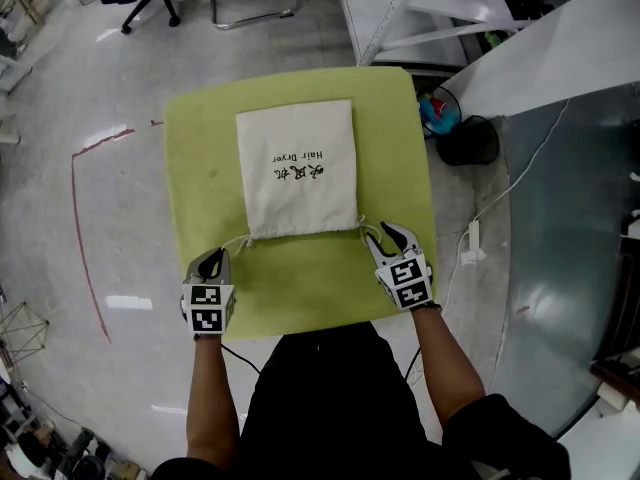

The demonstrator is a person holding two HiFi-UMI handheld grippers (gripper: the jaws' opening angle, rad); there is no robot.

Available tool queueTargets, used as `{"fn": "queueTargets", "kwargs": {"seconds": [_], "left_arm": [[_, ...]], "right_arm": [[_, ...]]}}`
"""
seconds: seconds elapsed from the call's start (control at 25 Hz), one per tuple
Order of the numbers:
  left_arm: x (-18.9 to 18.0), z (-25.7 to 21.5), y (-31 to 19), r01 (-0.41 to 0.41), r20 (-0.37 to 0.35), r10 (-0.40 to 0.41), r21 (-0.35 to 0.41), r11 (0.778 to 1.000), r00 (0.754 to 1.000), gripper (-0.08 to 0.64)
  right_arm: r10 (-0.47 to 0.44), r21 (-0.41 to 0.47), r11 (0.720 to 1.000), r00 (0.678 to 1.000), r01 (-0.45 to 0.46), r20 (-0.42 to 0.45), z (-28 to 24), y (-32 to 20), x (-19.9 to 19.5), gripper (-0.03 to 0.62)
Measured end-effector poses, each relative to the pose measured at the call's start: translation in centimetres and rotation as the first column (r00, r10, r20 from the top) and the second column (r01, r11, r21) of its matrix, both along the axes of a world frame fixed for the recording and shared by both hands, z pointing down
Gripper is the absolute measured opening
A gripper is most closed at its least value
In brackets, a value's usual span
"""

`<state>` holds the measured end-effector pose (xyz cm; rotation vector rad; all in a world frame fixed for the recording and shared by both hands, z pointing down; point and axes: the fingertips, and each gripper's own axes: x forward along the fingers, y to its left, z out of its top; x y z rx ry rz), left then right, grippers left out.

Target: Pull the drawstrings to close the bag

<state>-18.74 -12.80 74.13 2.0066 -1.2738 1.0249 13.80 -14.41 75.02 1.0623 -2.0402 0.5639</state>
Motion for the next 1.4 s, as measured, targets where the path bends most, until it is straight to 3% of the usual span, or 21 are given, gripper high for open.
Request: {"fn": "queueTargets", "kwargs": {"seconds": [0.16,0.28,0.52,0.72,0.92,1.04,1.16,1.4], "left_arm": [[0.1,-0.6,-0.3,0.057,-0.068,-0.056,0.012,0.998,0.996,0.008],[0.2,-0.7,-0.6,0.05,-0.061,-0.049,0.021,0.999,0.997,0.008],[0.2,-1.6,-1.1,0.072,-0.094,-0.066,0.055,0.996,0.993,0.008],[-0.1,-2.8,-1.7,0.065,-0.069,-0.058,0.104,0.992,0.996,0.008],[-0.9,-4.6,-1.8,0.044,-0.02,-0.042,0.156,0.987,0.999,0.006],[-0.9,-5.9,-1.8,0.089,-0.06,-0.08,0.184,0.979,0.995,0.006],[-1.2,-8.0,-2.9,0.165,-0.113,-0.141,0.245,0.955,0.984,0.006],[-1.7,-14.8,-4.9,0.183,-0.112,-0.149,0.417,0.89,0.982,0.006]], "right_arm": [[-0.024,-0.053,0.998,0.999,0.023,-0.022,0.9,-0.1,0.6,0.114],[-0.046,-0.079,0.996,0.997,0.042,-0.054,1.7,0.2,1.0,0.098],[-0.004,-0.103,0.995,1.0,0.001,-0.021,1.8,0.3,1.0,0.041],[-0.075,-0.087,0.994,0.989,0.064,-0.125,1.6,0.5,0.9,0.012],[0.016,0.072,0.997,0.981,-0.002,-0.192,-1.7,-0.9,2.8,0.012],[0.09,0.195,0.98,0.967,-0.043,-0.237,-4.4,-1.7,4.2,0.012],[0.173,0.31,0.946,0.957,-0.095,-0.234,-7.7,-3.6,4.9,0.012],[0.277,0.466,0.865,0.951,-0.186,-0.134,-15.4,-6.6,5.6,0.011]]}}
